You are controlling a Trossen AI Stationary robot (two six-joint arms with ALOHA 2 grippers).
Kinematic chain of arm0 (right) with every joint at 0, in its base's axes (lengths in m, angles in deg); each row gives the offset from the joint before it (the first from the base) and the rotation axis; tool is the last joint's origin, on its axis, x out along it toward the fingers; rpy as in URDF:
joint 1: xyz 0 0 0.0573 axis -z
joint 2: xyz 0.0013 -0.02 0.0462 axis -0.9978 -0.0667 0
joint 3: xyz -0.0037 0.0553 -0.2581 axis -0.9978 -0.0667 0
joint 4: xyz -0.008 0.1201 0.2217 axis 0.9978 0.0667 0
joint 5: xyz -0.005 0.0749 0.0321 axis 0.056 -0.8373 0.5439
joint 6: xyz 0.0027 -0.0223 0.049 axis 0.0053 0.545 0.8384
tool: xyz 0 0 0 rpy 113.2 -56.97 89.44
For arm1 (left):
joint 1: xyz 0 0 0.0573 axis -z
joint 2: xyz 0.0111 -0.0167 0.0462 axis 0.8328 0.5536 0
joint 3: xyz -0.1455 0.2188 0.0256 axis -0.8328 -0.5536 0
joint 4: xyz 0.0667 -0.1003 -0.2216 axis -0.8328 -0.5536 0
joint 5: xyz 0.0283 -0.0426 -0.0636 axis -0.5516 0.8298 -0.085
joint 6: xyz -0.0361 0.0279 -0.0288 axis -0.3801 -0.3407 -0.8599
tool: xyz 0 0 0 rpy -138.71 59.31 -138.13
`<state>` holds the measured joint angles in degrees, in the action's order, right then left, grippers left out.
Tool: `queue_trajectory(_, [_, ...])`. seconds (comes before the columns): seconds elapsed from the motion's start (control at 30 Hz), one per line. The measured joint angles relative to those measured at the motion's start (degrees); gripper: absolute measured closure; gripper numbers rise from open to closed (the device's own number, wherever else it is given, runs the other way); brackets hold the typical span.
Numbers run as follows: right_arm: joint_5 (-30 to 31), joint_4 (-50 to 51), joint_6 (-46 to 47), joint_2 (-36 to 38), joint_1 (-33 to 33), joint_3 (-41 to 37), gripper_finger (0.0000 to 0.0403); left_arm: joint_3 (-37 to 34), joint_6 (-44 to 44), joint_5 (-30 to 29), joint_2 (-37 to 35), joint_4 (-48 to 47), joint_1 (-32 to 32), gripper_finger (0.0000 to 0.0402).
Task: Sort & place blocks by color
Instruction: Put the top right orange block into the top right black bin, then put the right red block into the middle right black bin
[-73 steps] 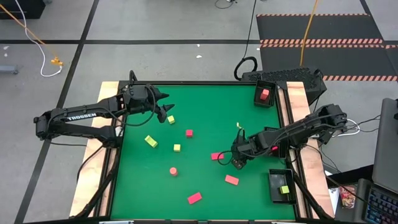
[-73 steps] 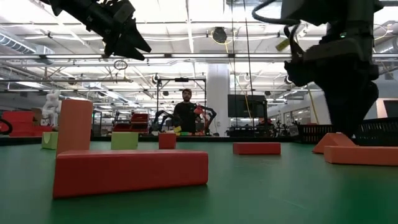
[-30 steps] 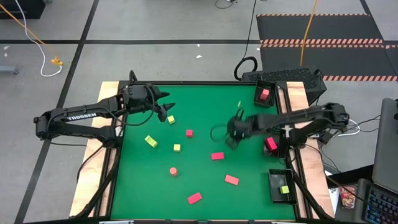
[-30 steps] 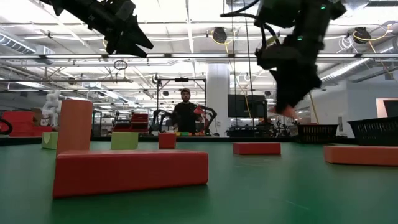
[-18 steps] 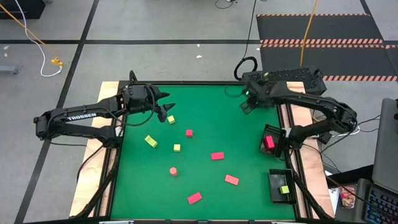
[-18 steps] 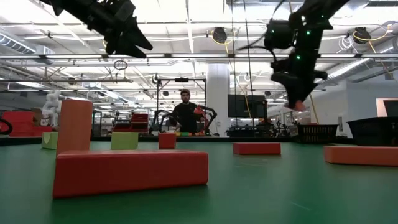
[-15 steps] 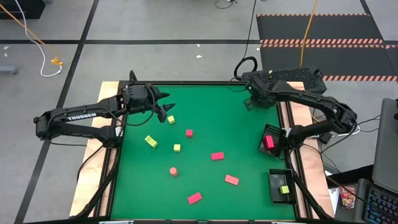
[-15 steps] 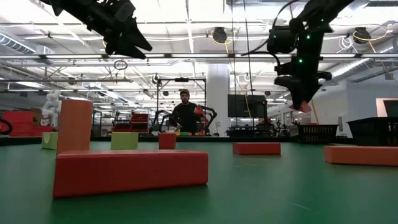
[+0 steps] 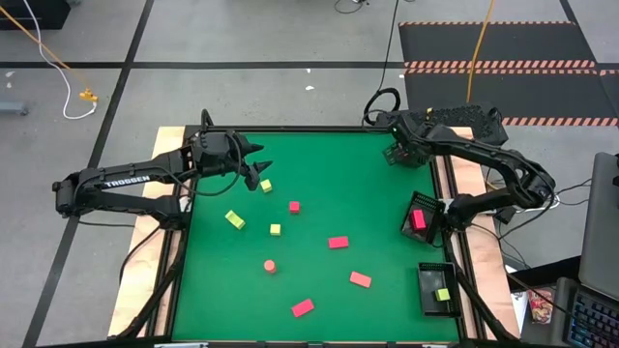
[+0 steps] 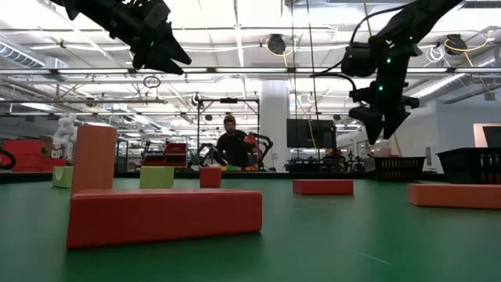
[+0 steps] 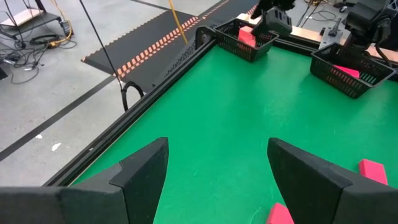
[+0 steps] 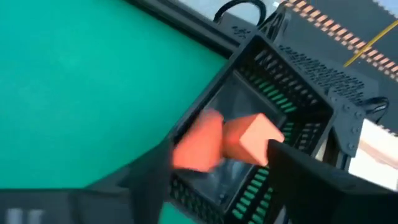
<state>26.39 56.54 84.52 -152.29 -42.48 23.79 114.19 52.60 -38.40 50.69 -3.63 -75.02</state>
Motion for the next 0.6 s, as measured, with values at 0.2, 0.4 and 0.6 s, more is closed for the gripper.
queue_trajectory(0.2, [-2.5,-0.6,1.7,0.0,0.0,-1.1,0.0054,0.0,0.0,0.0,0.0,0.0,0.0,0.0128])
queue_trajectory(0.4, [-21.3,-3.8,3.4,0.1,-2.1,-2.5,0.005,0.0,0.0,0.0,0.0,0.0,0.0,0.0128])
queue_trajectory(0.6, [-31.6,-11.8,1.5,0.0,-17.6,-4.2,0.0069,0.0,0.7,0.0,0.0,0.0,0.0,0.0128])
